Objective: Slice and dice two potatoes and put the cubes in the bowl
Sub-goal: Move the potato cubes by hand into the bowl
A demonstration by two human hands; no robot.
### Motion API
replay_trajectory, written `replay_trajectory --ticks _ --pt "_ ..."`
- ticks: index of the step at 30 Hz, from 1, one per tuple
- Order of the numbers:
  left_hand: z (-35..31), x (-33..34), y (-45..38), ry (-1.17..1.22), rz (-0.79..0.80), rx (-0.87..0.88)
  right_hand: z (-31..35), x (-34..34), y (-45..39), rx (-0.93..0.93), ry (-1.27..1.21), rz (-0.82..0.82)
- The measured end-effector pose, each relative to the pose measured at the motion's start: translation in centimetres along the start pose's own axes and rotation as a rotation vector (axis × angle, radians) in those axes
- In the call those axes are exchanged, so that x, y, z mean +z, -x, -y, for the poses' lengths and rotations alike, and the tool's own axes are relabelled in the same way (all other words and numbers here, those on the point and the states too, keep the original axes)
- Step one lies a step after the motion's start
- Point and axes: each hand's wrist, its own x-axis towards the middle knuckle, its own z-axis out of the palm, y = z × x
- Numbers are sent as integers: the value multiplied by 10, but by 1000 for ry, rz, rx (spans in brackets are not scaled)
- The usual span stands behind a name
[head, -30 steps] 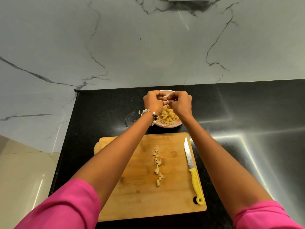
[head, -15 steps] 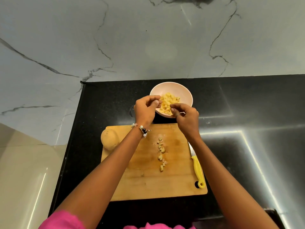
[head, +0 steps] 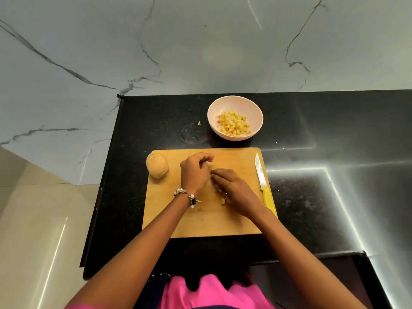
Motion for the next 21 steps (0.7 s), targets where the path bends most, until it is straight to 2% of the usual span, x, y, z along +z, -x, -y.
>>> replay_trajectory --ticks 2,5,7,9,11,16,19,21 --pt "3 -3 7 -27 19 34 2 -7 14 -23 -30 24" --pt "8 -7 16 -63 43 101 -2 -15 25 76 -86 -40" --pt "11 -7 21 -73 44 106 -3 -11 28 111 -63 -9" --pt "14 -7 25 -66 31 87 1 2 30 83 -4 72" --pt "16 -6 28 -62 18 81 9 14 31 57 50 82" --pt "16 -6 33 -47 10 75 19 20 39 -64 240 2" --pt "16 -5 35 -54 14 86 13 13 41 -87 262 0" --pt "16 -6 36 -47 14 80 10 11 39 -153 308 -61"
